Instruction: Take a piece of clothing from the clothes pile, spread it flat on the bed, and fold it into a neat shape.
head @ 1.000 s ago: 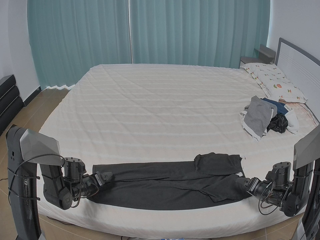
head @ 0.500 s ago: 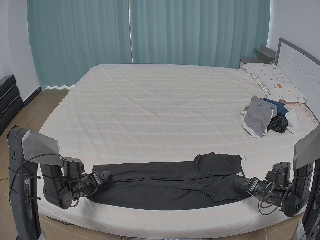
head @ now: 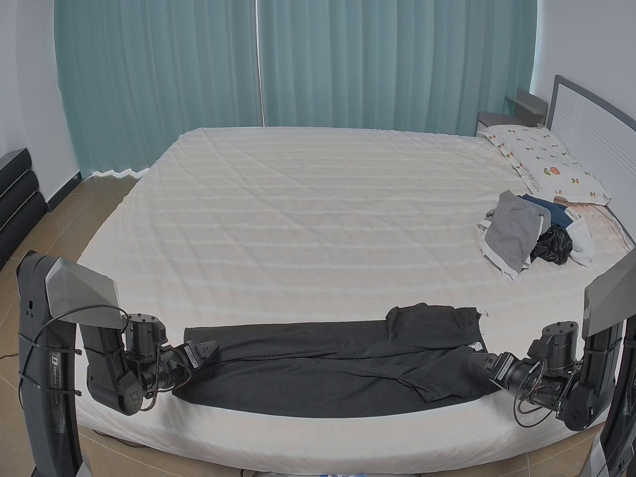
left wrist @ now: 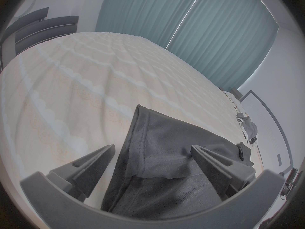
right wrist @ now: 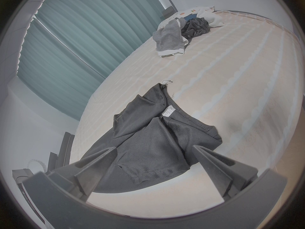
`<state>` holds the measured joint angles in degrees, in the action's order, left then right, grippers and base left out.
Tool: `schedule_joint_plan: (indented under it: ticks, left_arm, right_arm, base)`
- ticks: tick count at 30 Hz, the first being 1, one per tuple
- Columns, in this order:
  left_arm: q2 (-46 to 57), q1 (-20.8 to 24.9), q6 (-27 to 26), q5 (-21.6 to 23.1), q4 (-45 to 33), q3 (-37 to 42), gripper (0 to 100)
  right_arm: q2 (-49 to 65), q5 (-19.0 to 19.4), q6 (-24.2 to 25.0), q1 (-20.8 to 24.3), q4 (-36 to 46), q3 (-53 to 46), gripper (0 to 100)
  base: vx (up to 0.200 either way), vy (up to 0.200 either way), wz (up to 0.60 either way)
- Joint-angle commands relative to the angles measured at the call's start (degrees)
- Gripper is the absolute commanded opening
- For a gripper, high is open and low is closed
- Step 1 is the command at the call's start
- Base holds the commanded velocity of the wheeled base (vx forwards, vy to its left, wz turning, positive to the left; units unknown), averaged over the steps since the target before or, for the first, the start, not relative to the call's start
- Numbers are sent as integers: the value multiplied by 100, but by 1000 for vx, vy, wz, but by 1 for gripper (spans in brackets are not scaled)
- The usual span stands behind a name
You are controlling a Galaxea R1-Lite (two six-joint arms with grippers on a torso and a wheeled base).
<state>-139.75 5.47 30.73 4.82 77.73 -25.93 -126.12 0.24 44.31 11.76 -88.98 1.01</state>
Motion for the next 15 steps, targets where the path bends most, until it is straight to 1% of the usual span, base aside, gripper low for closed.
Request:
schedule_joint_plan:
  ticks: [1,2,3,6,9,15]
  left_arm:
    - [-52,33,3,2,6,9,100]
    - [-43,24,3,11,6,27,100]
    - [-43,24,3,11,6,35,0]
    - [-17,24,12,37,32,70,0]
    - [-43,6,3,46,436,229,0]
    - [-26,-29,-6,37,559,325,0]
  right_arm:
    - [0,2,-2,1,-49,-101,100]
    - [0,2,-2,1,-49,-101,100]
    - [0,2,-2,1,-49,-101,100]
    - [0,2,-2,1,-49,-101,100]
    - [0,2,-2,-34,-49,-101,100]
    - [26,2,-2,-43,-49,-101,100]
  base:
    - [0,0,0]
    - [0,0,0]
    - [0,0,0]
    - [0,0,0]
    - [0,0,0]
    - [0,0,0]
